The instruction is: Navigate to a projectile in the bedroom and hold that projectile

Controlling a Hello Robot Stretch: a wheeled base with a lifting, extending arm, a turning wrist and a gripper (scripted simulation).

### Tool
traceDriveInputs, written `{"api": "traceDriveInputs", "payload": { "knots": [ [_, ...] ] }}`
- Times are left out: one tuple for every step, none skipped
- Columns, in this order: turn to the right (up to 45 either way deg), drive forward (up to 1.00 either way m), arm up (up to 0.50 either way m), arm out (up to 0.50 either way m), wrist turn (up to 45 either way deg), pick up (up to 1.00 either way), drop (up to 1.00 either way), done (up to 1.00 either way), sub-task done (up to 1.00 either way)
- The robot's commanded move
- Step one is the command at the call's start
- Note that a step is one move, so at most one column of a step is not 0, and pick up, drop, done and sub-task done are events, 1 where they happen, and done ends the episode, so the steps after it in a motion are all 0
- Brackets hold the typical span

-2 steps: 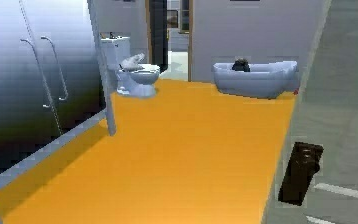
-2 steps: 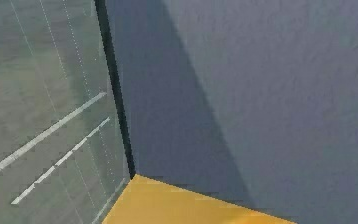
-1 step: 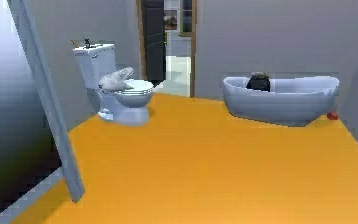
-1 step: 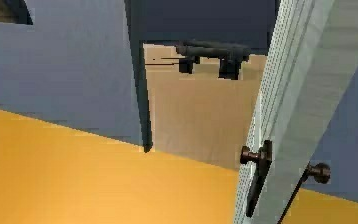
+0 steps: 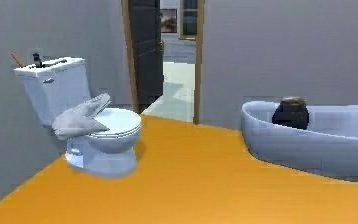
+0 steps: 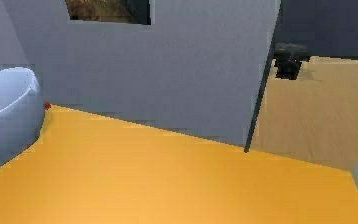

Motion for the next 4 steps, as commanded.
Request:
{"api": "traceDriveInputs", "payload": {
  "knots": [
    [0.0, 1.00, 0.00, 0.00, 0.0, 0.00, 0.00, 0.00, 0.00],
    [-3.0, 0.00, 0.00, 0.00, 0.0, 0.00, 0.00, 0.00, 0.00],
    [9.0, 0.00, 0.00, 0.00, 0.0, 0.00, 0.00, 0.00, 0.00],
    [0.0, 0.75, 0.00, 0.00, 0.0, 0.00, 0.00, 0.00, 0.00]
  ]
}}
